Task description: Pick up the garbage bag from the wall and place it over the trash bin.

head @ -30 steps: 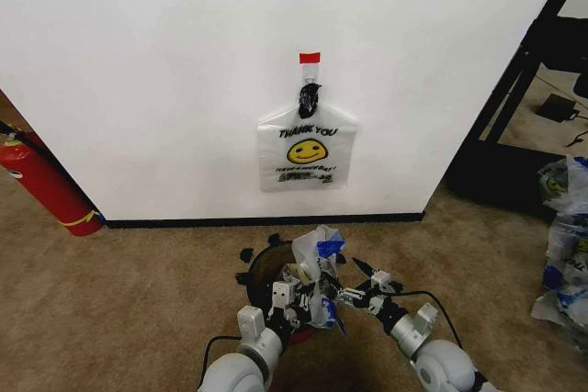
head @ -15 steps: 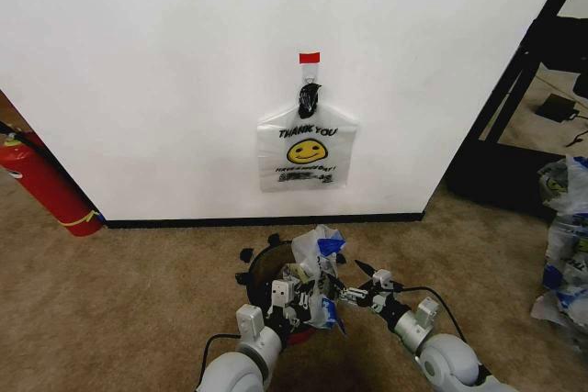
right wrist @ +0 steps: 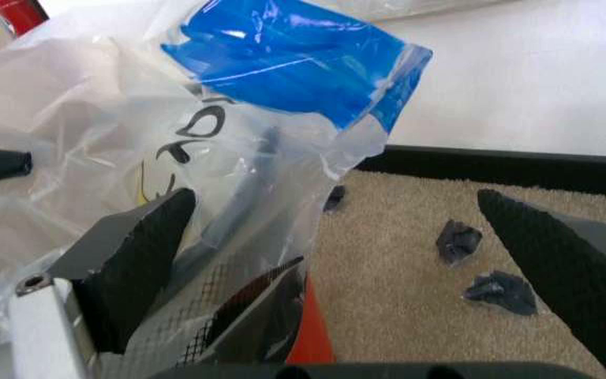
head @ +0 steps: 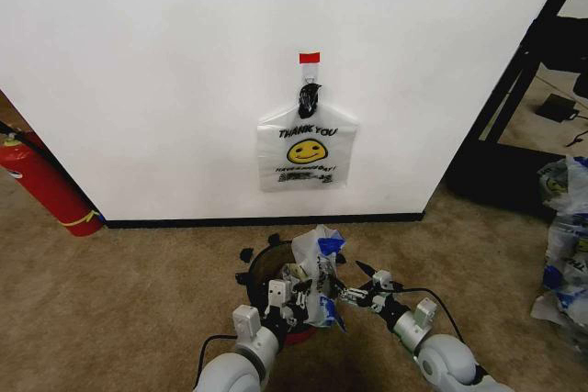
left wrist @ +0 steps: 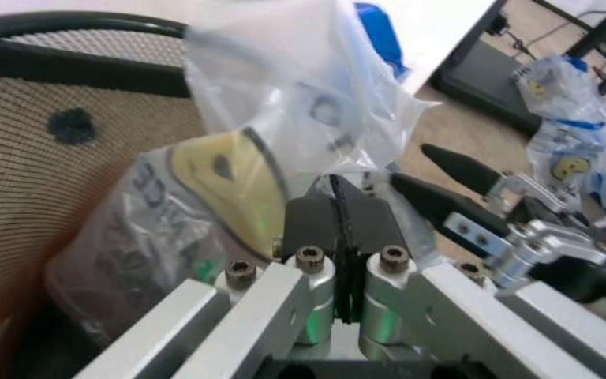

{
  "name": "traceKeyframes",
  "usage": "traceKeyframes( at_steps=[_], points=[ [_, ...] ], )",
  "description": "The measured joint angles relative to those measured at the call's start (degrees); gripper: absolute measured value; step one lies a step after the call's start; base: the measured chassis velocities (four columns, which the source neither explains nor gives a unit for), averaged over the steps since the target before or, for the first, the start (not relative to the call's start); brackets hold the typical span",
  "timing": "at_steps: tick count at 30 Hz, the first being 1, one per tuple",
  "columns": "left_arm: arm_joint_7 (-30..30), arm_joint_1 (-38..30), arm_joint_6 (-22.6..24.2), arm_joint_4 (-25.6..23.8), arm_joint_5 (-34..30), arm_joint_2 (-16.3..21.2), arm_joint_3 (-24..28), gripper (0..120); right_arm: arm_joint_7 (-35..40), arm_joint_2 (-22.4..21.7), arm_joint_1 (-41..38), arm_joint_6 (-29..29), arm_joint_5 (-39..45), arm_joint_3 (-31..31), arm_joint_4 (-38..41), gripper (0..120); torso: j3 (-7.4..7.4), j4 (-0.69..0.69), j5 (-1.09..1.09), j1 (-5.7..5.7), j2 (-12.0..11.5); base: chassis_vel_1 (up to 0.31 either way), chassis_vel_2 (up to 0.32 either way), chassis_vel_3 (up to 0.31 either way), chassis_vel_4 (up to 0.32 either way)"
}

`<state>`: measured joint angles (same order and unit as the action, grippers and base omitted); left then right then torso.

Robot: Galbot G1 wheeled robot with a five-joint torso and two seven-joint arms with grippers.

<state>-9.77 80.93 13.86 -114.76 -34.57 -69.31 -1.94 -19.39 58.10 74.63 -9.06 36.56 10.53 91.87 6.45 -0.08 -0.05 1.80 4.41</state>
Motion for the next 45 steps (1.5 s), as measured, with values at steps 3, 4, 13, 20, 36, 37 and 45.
traceKeyframes(
  at_steps=[3, 4, 13, 20, 36, 37, 45],
  points=[
    [0.1, 0.4, -0.3, 0.0, -0.1, 0.2, -0.8, 0, -0.1, -0.2, 0.1, -0.1, -0.1, 0.1, 0.0, 100, 0.0, 0.0, 0.0, 0.0, 0.0, 0.0, 0.0, 0.0, 0.0],
    [0.1, 0.5, -0.4, 0.0, -0.1, 0.3, -1.0, 0, -0.2, -0.2, 0.1, -0.2, -0.1, 0.1, 0.0, 100, 0.0, 0.0, 0.0, 0.0, 0.0, 0.0, 0.0, 0.0, 0.0],
    [0.1, 1.6, -1.6, 0.5, -0.1, 0.7, -2.4, 0, -0.7, -0.2, 0.1, -0.6, -0.4, 0.2, 0.1, 100, 0.0, 0.0, 0.0, 0.0, 0.0, 0.0, 0.0, 0.0, 0.0],
    [0.0, 2.4, -2.0, 0.6, 0.0, 1.2, -2.9, 0, -1.0, -0.3, 0.2, -0.7, -0.4, 0.5, 0.1, 100, 0.0, 0.0, 0.0, 0.0, 0.0, 0.0, 0.0, 0.0, 0.0],
    [-0.2, 6.1, -2.4, -2.0, 0.5, 2.0, -3.9, 0, -2.3, -0.4, 0.8, -1.2, -0.7, 1.8, -0.7, 100, 0.0, 0.0, 0.0, 0.0, 0.0, 0.0, 0.0, 0.0, 0.0],
    [-0.2, 6.4, -2.5, -2.2, 0.7, 1.8, -3.9, 0, -2.4, -0.4, 0.9, -1.2, -0.9, 1.9, -0.8, 100, 0.0, 0.0, 0.0, 0.0, 0.0, 0.0, 0.0, 0.0, 0.0],
    [-0.1, 7.6, -3.0, -2.9, 1.0, 1.8, -4.2, 0, -2.7, -0.3, 1.0, -1.3, -1.6, 2.3, -1.6, 100, -0.01, 0.0, 0.0, 0.0, 0.0, 0.0, 0.0, 0.0, 0.0]
  ],
)
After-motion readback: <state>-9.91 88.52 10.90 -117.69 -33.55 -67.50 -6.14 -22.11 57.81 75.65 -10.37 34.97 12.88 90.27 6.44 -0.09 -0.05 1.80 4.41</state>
